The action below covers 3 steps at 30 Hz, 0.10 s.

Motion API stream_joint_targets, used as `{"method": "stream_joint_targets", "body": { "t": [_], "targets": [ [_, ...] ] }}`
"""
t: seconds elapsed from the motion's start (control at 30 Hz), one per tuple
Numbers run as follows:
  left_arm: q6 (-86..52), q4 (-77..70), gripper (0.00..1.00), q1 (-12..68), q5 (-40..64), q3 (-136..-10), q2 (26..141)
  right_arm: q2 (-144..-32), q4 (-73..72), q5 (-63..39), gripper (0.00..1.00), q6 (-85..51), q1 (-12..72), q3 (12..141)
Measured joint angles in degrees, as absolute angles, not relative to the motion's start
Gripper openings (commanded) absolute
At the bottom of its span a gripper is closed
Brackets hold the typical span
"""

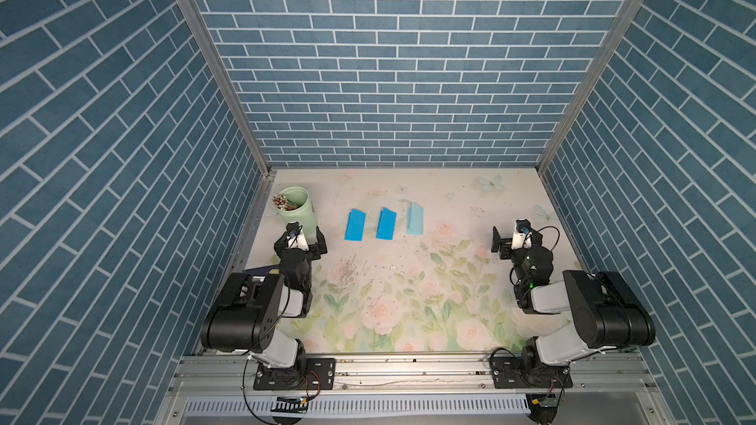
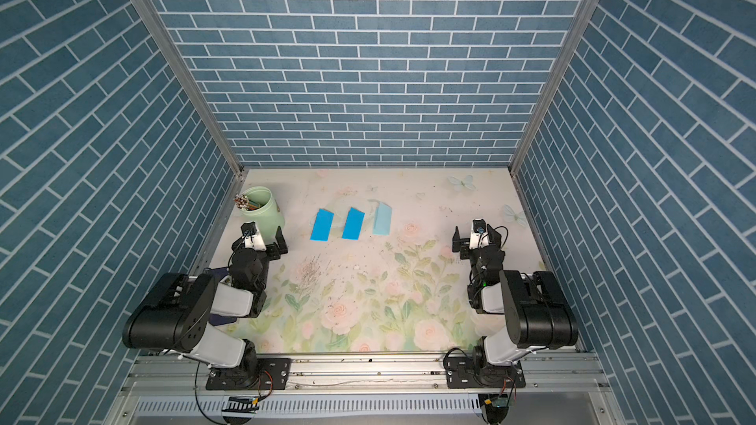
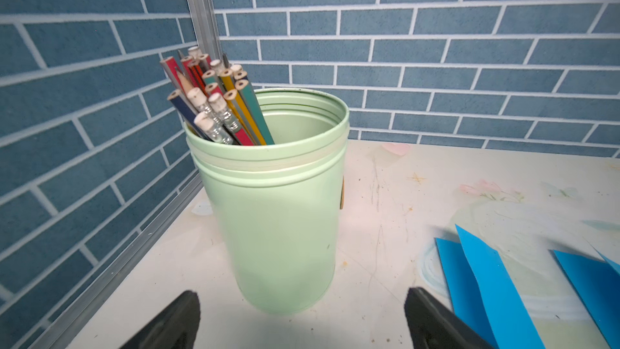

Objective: Fold the square paper along the opposite sides
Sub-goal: Reset both arms

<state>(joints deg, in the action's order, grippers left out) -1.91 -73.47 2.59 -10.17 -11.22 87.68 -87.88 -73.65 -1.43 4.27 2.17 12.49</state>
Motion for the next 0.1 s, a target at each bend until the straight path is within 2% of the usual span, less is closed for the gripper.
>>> {"method": "stream_joint_targets", "body": {
  "t": [0.1],
  "targets": [
    [-1.89,-73.87,1.00,2.59,-10.07,-11.25,87.68,-87.88,-73.36,-1.96,1.00,4.25,2.17,12.49]
  ]
}}
